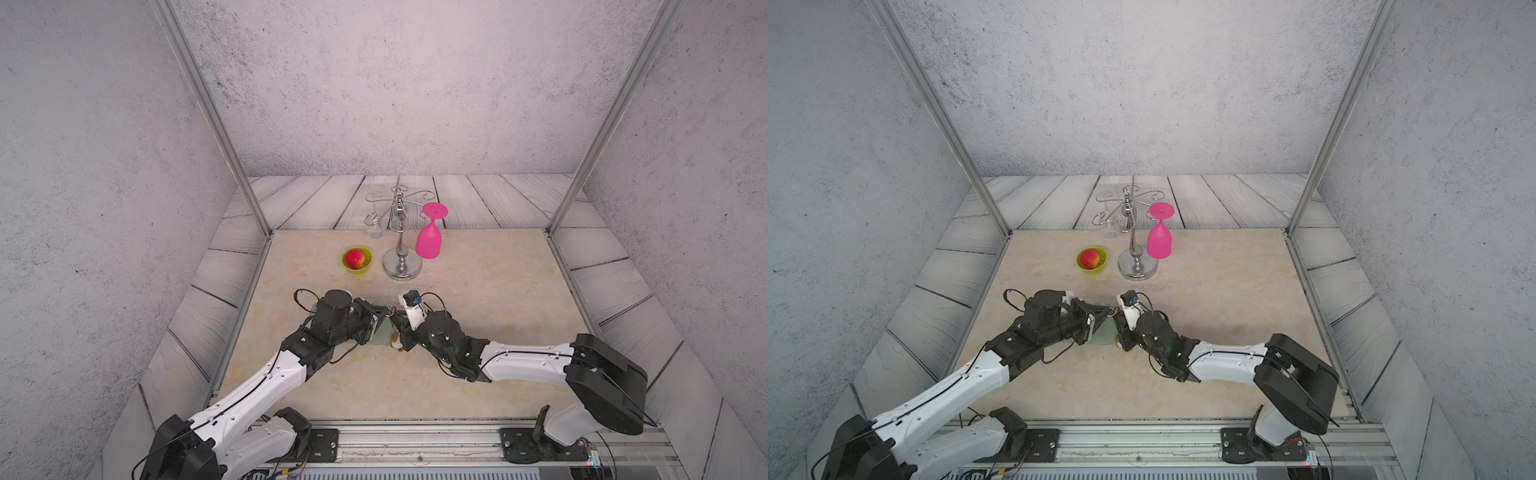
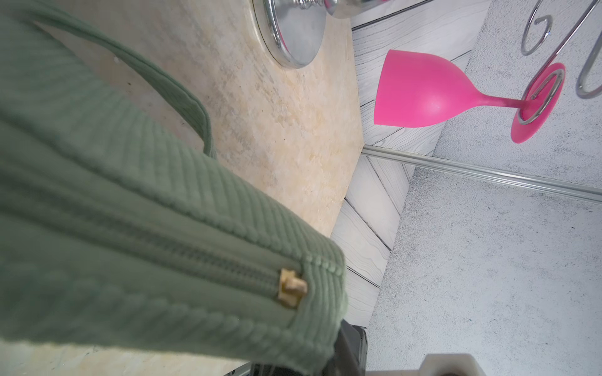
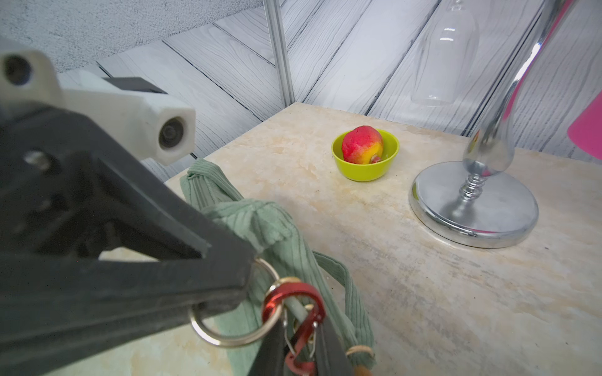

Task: Remove the decoration from the bag
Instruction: Remove the decoration item from the bag.

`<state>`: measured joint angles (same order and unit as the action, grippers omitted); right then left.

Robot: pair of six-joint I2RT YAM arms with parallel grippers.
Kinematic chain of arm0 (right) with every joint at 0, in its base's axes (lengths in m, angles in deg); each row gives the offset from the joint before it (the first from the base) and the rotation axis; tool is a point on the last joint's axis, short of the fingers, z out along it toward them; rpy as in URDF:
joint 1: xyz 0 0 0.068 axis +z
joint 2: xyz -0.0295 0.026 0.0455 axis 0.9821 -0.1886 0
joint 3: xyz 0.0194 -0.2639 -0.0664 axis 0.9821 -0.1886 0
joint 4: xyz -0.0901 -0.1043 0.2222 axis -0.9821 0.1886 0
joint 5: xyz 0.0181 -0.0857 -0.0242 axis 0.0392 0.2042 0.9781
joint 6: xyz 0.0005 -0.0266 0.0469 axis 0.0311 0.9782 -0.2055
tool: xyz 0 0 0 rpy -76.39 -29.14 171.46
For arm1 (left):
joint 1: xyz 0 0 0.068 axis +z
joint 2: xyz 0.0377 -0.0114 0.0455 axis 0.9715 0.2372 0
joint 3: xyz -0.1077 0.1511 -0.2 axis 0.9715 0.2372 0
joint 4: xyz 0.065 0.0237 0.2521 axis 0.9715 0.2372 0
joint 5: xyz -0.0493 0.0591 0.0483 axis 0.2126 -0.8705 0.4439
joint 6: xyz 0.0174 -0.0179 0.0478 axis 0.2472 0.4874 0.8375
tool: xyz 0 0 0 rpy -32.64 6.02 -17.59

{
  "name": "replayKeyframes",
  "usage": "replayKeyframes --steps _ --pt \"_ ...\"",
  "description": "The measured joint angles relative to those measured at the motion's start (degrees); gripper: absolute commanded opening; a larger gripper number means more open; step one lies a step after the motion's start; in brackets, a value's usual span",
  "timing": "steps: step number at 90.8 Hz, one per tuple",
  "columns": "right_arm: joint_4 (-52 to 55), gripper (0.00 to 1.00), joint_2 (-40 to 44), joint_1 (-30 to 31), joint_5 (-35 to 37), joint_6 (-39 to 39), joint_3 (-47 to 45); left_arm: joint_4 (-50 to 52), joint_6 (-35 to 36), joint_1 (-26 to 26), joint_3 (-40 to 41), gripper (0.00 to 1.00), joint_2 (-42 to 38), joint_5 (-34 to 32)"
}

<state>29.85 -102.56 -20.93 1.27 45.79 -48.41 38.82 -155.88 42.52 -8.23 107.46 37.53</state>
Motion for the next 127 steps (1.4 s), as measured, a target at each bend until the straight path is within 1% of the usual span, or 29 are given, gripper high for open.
replayKeyframes --steps 33,68,105,127 --pt "0.07 0.11 0.87 -0.26 0.09 -0.02 -0.87 -0.02 1.14 0.0 0.0 0.0 0.0 -0.2" --pt "2.14 0.11 2.89 -0.39 0.02 -0.59 -0.83 2.12 9.29 0.0 -2.49 0.0 1.6 -0.33" --pt "3.41 0.11 3.17 -0.52 -0.17 -1.29 -0.66 2.58 14.8 -0.02 -3.23 0.0 4.11 -0.39" --pt "4.5 0.11 4.35 -0.52 -0.2 -1.44 -0.61 4.37 19.58 -0.17 -4.74 0.0 4.42 -0.83"
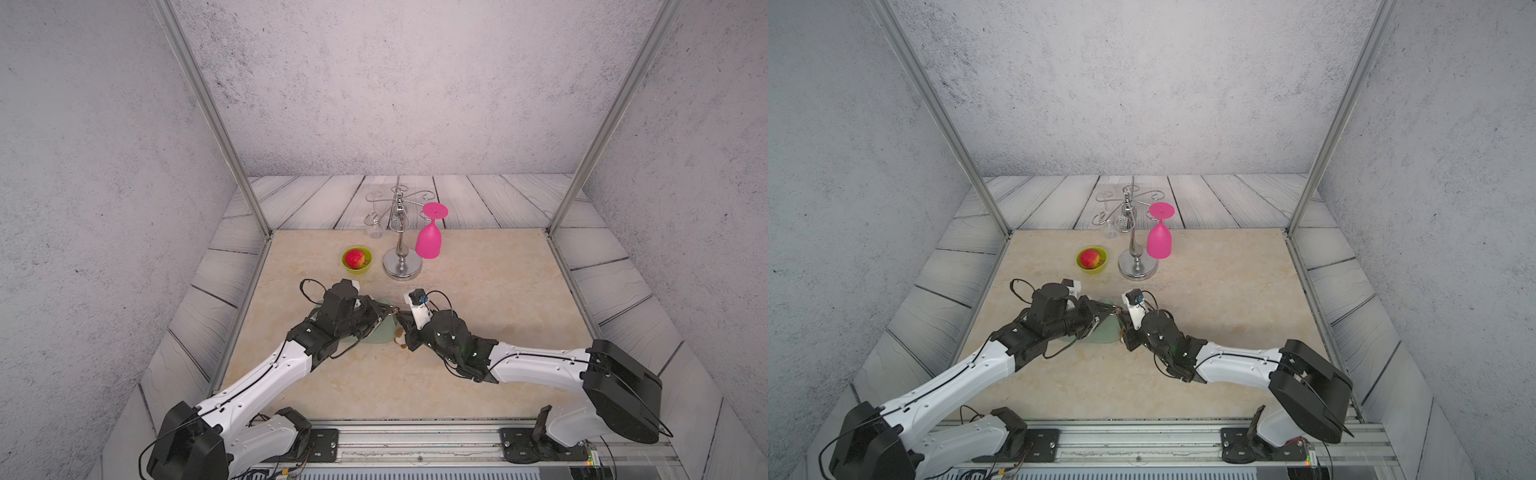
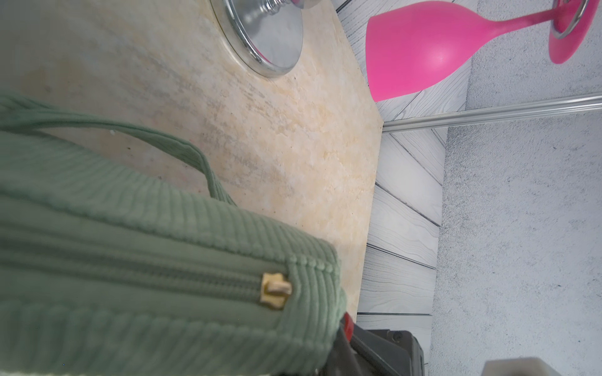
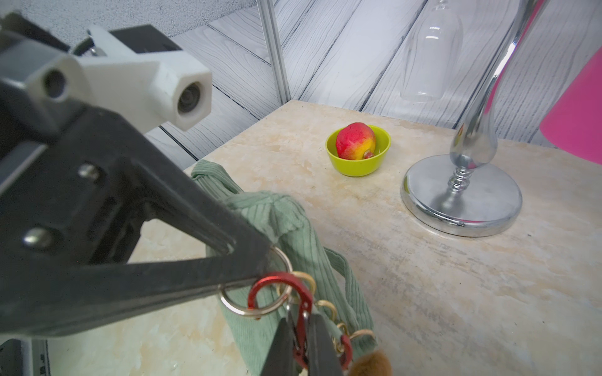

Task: Remove the decoration from the bag
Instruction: Remove the decoration item from the bag.

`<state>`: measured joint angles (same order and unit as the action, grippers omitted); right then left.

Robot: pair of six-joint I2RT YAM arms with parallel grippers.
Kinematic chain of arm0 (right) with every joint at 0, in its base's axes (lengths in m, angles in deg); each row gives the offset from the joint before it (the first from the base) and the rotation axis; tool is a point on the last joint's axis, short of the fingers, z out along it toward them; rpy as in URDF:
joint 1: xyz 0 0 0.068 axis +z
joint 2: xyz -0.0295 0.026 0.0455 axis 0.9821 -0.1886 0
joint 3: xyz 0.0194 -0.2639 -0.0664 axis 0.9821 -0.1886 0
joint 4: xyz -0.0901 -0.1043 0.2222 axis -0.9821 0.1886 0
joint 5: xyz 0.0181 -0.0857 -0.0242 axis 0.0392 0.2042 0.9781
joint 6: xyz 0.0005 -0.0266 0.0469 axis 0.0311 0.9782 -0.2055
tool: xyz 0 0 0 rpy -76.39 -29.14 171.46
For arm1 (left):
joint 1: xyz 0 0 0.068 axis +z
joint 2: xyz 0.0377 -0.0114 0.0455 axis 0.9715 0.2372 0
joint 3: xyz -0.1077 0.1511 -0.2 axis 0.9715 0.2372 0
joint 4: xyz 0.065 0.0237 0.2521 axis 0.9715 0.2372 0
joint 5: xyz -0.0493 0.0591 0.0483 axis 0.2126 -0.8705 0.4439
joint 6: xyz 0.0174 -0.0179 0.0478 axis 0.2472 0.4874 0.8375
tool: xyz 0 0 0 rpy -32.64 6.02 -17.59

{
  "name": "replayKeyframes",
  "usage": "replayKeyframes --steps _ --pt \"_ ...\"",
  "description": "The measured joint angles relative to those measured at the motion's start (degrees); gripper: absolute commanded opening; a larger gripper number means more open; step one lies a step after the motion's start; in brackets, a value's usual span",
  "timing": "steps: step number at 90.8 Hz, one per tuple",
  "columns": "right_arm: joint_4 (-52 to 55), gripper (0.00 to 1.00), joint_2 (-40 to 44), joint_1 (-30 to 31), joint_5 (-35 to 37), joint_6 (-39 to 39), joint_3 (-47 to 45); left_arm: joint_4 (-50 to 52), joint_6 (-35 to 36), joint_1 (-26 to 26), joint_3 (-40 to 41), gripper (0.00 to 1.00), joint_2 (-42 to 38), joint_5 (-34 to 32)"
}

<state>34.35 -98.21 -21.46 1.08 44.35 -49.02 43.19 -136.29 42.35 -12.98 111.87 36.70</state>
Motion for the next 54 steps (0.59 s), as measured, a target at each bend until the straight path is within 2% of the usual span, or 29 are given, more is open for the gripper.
replayKeyframes --steps 28,54 --pt "3.08 0.1 -0.07 0.0 0.04 -0.35 2.97 4.74 9.25 -0.48 -3.65 0.0 0.0 -3.41" --pt "6.29 0.09 -1.62 -0.04 1.75 -3.02 5.35 4.81 13.03 -1.51 -4.46 0.0 2.08 -7.17"
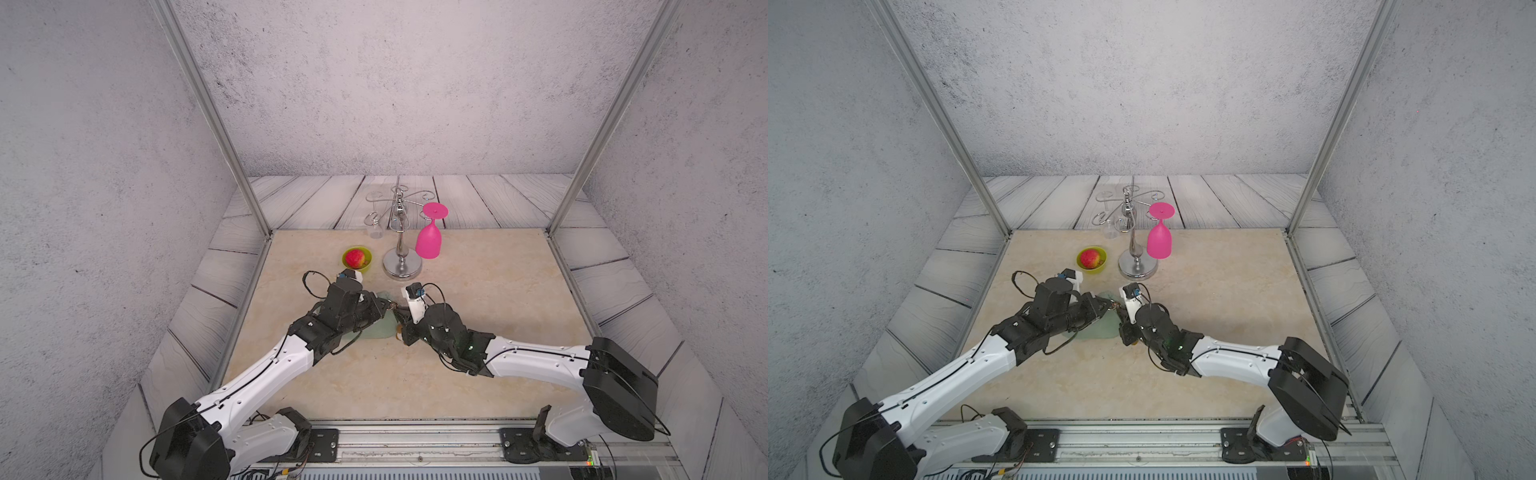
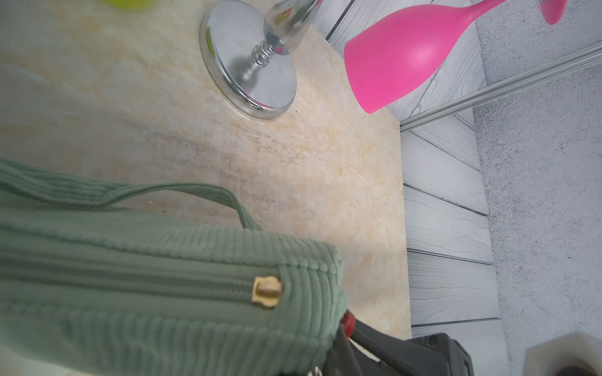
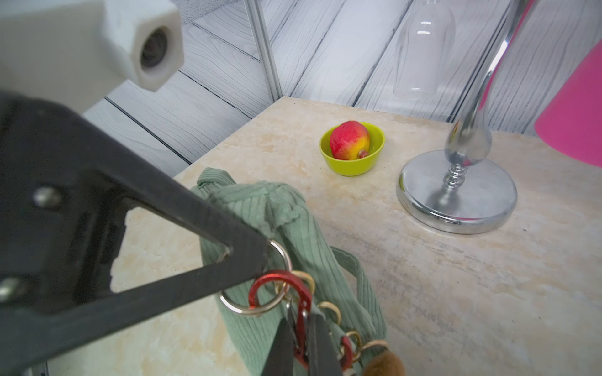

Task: Remove the decoration from the bag
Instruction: Remove the decoration item from the bag.

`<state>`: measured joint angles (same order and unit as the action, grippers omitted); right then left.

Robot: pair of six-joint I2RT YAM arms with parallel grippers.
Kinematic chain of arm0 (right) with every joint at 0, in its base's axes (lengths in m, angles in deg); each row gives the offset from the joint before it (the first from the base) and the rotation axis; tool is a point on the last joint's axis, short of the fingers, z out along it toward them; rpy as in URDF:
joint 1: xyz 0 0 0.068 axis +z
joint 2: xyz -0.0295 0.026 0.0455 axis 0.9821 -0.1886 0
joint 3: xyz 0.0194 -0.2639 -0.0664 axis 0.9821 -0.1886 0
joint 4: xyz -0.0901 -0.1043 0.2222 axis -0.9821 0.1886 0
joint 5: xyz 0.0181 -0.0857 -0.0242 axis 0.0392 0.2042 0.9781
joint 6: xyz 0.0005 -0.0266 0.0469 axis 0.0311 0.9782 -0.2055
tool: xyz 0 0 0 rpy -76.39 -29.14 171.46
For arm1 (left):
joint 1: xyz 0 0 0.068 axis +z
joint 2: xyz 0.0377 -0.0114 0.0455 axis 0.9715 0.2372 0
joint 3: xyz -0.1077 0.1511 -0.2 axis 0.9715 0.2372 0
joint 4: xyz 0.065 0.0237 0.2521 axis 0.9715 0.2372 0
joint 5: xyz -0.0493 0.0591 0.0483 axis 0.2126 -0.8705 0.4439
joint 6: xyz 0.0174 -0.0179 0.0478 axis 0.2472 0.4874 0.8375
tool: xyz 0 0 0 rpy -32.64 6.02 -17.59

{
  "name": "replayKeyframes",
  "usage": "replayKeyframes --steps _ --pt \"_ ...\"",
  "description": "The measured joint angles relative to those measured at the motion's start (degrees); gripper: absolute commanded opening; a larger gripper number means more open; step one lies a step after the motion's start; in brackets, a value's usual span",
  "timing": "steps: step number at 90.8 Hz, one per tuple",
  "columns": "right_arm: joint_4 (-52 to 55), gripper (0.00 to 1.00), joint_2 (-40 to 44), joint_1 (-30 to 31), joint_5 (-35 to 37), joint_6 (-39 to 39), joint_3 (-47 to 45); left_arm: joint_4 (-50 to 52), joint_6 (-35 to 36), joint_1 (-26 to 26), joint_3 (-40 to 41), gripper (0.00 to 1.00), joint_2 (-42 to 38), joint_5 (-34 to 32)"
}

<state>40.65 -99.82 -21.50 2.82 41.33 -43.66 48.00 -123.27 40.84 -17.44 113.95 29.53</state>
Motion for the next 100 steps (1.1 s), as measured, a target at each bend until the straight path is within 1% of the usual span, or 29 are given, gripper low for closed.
replayKeyframes --steps 28,43,75,100 --pt "0.26 0.09 -1.44 -0.02 2.38 -5.84 0.17 -1.81 1.31 -1.77 -0.9 0.0 3.65 -4.02" --pt "-0.46 0.09 -2.36 -0.28 2.6 -7.15 0.31 -2.64 2.34 -2.25 -1.4 0.0 5.22 -5.55" --pt "-0.9 0.08 -2.93 -1.31 -0.52 -3.08 0.37 -2.29 6.1 -2.32 -2.36 0.0 6.86 -6.54" --pt "6.03 0.08 -2.93 -1.73 -4.31 -0.13 3.82 -2.6 9.42 -2.4 -3.02 0.0 8.35 -7.87"
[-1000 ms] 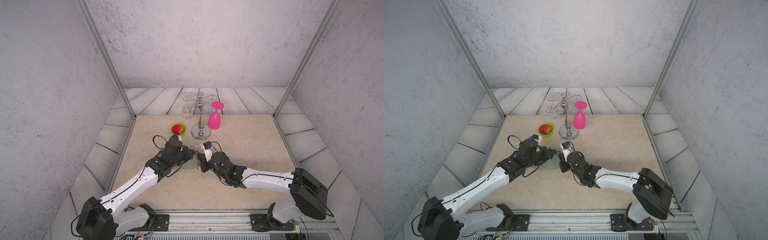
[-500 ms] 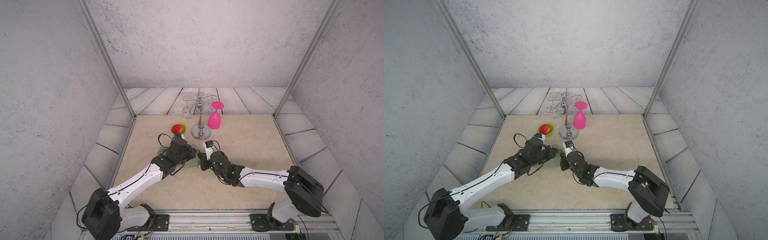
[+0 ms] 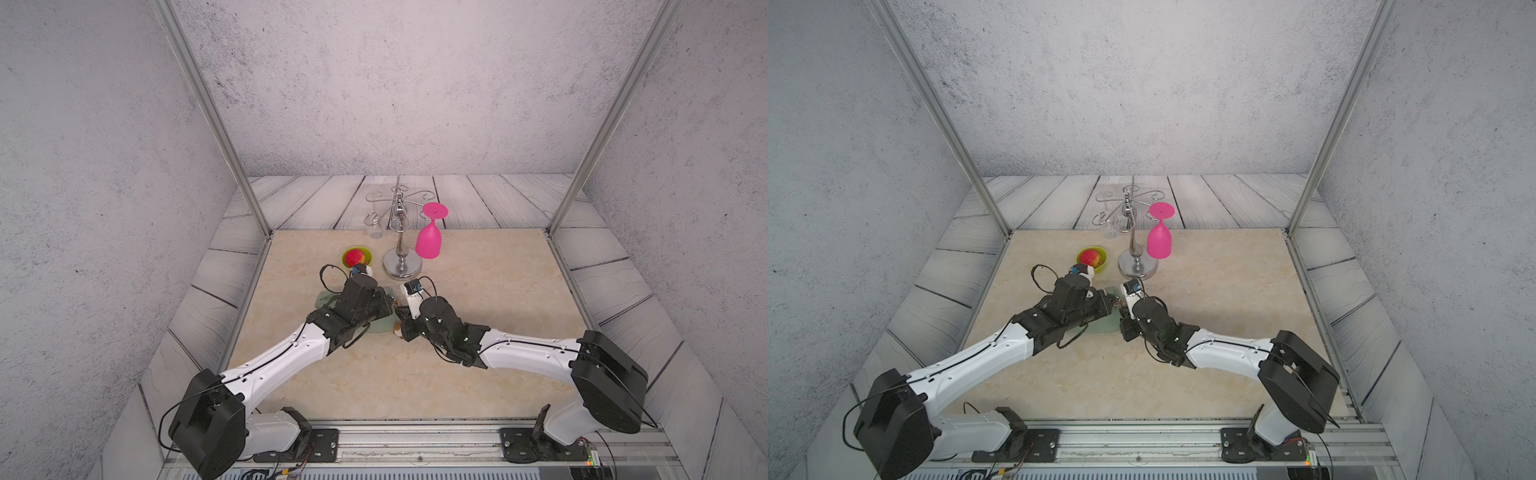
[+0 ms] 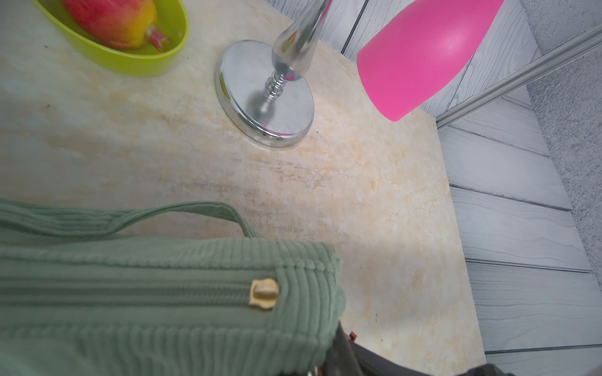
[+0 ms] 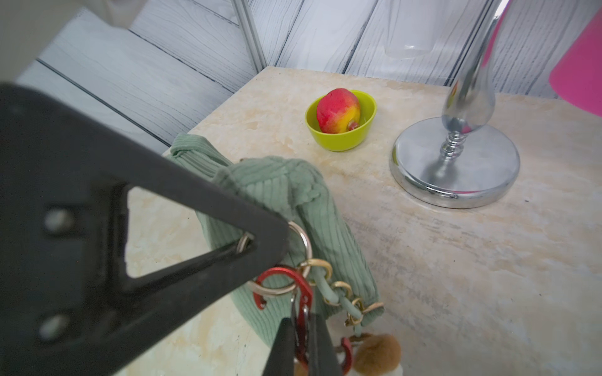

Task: Remove the decoration from the bag
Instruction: Remove the decoration item from the bag.

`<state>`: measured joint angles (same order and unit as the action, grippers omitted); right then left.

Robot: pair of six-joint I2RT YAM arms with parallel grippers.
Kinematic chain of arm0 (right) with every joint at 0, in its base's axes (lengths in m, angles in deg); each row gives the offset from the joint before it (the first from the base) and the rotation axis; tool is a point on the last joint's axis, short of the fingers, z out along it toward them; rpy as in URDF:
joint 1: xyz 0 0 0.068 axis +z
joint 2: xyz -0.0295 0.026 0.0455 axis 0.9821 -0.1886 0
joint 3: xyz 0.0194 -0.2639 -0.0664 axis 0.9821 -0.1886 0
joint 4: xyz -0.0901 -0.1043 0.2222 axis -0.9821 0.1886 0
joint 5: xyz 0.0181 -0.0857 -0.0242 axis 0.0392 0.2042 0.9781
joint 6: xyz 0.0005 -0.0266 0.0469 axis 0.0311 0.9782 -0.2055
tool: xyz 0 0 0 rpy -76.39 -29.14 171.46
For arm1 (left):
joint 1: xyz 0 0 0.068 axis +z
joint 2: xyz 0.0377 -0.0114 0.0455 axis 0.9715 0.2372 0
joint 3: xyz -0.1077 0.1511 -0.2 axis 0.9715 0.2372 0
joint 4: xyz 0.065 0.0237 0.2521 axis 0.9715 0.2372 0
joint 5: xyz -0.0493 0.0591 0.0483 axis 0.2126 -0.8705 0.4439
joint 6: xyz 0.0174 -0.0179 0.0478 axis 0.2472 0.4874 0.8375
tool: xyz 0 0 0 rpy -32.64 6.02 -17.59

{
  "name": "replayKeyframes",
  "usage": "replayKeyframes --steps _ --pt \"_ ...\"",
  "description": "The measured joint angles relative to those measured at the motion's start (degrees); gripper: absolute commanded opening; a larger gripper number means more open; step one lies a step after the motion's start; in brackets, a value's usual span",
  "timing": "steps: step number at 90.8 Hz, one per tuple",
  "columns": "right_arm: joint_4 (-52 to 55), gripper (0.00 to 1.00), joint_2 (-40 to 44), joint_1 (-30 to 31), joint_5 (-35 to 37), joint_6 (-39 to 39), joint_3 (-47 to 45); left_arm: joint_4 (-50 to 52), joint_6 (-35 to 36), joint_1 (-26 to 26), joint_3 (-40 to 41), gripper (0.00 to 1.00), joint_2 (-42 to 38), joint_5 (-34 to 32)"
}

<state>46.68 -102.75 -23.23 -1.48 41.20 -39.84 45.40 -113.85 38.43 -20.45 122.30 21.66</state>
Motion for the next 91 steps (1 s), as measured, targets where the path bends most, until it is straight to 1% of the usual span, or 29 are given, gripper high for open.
replayKeyframes --steps 10,19,45,75,91 --pt "2.01 0.07 0.0 0.04 -1.44 2.43 0.76 0.33 0.96 0.02 -0.35 0.0 0.66 0.11" --pt "2.05 0.06 0.0 0.28 -1.2 3.98 0.76 0.94 1.33 0.02 -0.61 0.0 0.92 0.33" --pt "-1.4 0.06 0.22 1.33 4.02 5.53 -1.22 2.38 -0.09 0.11 -1.25 0.0 0.92 1.18" --pt "-2.73 0.07 3.56 1.79 8.63 5.64 -4.07 2.69 -3.45 0.11 -2.82 0.0 0.92 4.37" --pt "-3.37 0.06 4.04 1.79 10.82 5.25 -4.96 3.21 -4.5 0.17 -2.86 0.0 0.92 5.57"
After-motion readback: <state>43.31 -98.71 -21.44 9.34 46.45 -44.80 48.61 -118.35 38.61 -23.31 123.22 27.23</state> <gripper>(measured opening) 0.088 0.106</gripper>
